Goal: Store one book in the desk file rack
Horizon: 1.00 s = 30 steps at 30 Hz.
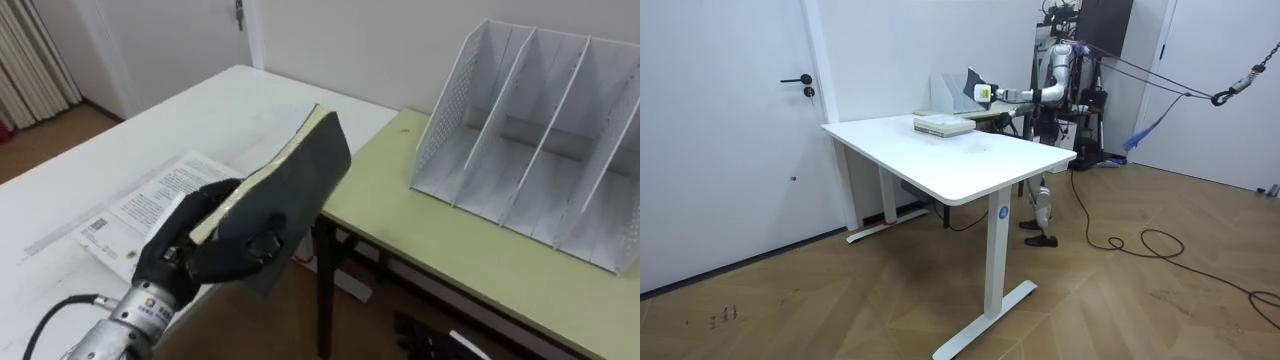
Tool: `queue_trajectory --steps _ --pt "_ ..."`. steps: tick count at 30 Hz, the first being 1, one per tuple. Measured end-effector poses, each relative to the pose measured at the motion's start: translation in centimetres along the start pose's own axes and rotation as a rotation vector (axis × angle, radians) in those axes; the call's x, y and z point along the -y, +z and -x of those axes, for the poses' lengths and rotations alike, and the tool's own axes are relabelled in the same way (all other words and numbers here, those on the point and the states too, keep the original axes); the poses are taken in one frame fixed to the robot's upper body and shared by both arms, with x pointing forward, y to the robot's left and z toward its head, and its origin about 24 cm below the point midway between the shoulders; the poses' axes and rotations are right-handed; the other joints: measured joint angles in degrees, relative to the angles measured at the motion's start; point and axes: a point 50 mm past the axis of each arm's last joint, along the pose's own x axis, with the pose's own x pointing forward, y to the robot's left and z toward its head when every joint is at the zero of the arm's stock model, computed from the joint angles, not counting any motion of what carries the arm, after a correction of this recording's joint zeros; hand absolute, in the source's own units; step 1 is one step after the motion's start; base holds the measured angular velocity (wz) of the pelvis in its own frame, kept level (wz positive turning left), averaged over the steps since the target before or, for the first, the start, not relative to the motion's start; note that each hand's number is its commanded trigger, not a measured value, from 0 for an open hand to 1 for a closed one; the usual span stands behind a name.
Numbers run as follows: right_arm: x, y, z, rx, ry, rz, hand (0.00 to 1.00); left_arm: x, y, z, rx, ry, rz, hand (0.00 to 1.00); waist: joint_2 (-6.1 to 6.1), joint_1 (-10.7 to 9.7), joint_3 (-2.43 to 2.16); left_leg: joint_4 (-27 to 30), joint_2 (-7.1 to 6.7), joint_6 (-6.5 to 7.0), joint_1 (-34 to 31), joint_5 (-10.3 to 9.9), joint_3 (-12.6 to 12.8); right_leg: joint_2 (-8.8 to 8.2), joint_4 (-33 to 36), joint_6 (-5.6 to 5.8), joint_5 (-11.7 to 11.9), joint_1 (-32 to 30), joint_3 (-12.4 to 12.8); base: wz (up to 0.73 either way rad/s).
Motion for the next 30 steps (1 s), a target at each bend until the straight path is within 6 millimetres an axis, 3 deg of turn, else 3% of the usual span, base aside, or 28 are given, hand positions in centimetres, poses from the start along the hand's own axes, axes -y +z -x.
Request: queue_trajectory --steps 7,11,18,25,30 --pt "0.3 1.9 0.4 0.195 0.121 -0.299 0.00 -0.1 0.8 0.3 0.117 -0.119 0.267 1.00 -0.56 1.1 0.10 0.4 -0.01 -0.01 -0.2 0.0 -0.1 -0.22 -0.3 -0.01 0.0 0.1 -0.6 0.03" --pt "0.6 3.8 0.9 0.318 0.186 -0.425 0.00 -0.4 -0.3 0.9 0.108 -0.143 0.414 1.00 -0.59 1.6 0.06 0.5 -0.07 -0.01 -0.2 0.0 0.0 -0.27 -0.2 0.03 0.0 0.0 -0.5 -0.02" --pt "-0.5 6.0 1.1 0.450 0.332 -0.536 0.00 0.0 -2.0 1.6 0.028 -0.218 0.481 1.00 -0.99 2.1 -0.27 0.7 -0.15 -0.01 -0.9 0.0 0.2 -0.34 2.0 -0.03 -0.7 -1.5 -0.1 -0.01" --pt "-2.0 7.3 1.4 0.515 0.526 -0.606 0.00 2.3 -2.9 1.6 -0.035 -0.402 0.534 1.00 -0.05 2.0 -1.00 2.4 -0.14 0.07 -2.0 -0.2 0.2 -0.45 3.1 -0.04 -0.7 -2.0 0.0 0.01" --pt "-3.0 7.9 1.3 0.530 0.599 -0.665 0.00 3.1 -3.4 1.7 -0.071 -0.463 0.556 1.00 0.39 2.0 -0.97 2.8 -0.14 0.07 -2.1 -0.2 0.4 -0.44 4.0 -0.16 -0.8 -2.4 0.2 -0.01"
